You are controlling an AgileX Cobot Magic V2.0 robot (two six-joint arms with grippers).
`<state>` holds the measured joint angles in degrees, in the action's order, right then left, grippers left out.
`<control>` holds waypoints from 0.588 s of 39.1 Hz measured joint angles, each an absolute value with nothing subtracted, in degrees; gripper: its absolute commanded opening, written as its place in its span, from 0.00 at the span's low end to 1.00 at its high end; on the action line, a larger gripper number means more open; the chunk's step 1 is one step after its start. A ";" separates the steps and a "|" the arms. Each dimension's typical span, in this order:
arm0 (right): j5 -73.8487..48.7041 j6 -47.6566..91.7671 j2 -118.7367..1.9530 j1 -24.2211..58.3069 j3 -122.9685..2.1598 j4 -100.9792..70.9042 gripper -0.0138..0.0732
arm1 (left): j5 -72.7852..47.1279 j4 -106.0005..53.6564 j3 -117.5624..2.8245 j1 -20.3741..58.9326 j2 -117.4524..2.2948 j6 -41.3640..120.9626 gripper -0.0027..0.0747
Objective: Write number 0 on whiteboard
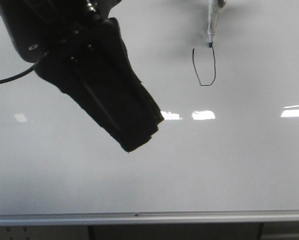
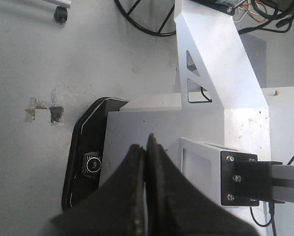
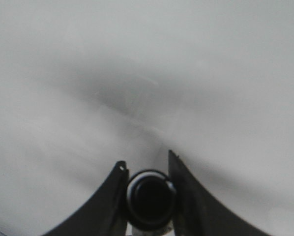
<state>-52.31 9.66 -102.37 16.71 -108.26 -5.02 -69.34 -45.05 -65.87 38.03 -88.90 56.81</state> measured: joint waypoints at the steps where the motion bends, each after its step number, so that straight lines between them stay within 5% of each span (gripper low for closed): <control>1: -52.20 9.66 -102.37 16.76 -108.26 -5.01 0.09 | -69.34 -45.05 -65.87 38.03 -88.90 56.81 0.01; 23: -56.29 9.92 -103.95 18.99 -108.75 -8.46 0.09 | -69.34 -45.05 -65.87 38.03 -88.90 56.81 0.01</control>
<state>-56.29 9.92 -103.95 18.99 -108.75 -8.46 -69.34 -45.05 -65.87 38.03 -88.90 56.81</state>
